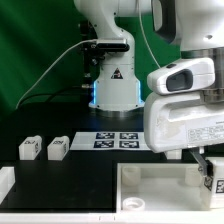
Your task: Assemble one leg
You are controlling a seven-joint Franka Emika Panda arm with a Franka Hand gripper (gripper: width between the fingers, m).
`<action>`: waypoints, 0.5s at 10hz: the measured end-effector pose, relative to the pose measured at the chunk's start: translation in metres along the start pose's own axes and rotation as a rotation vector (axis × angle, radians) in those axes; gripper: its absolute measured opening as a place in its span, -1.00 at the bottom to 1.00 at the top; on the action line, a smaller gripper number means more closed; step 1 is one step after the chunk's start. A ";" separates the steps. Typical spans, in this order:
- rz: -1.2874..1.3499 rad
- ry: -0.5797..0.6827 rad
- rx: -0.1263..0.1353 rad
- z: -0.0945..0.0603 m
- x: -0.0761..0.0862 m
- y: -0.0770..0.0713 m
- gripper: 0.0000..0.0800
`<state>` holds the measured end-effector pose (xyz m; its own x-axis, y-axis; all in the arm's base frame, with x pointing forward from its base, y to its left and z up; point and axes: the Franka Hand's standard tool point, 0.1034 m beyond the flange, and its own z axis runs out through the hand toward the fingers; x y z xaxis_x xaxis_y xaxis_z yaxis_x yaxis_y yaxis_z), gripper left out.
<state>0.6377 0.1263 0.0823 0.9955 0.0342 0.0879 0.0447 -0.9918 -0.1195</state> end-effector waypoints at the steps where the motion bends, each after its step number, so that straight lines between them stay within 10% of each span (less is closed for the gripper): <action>1: 0.123 0.001 -0.003 0.000 0.000 0.003 -0.24; 5: 0.691 0.016 0.043 0.001 0.001 0.015 -0.24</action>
Offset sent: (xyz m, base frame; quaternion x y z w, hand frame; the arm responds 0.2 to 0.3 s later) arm 0.0035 -0.0063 -0.0015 0.0290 0.0205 0.3436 0.9384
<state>0.6399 0.1118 0.0793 0.7954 -0.6060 -0.0083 -0.5960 -0.7796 -0.1924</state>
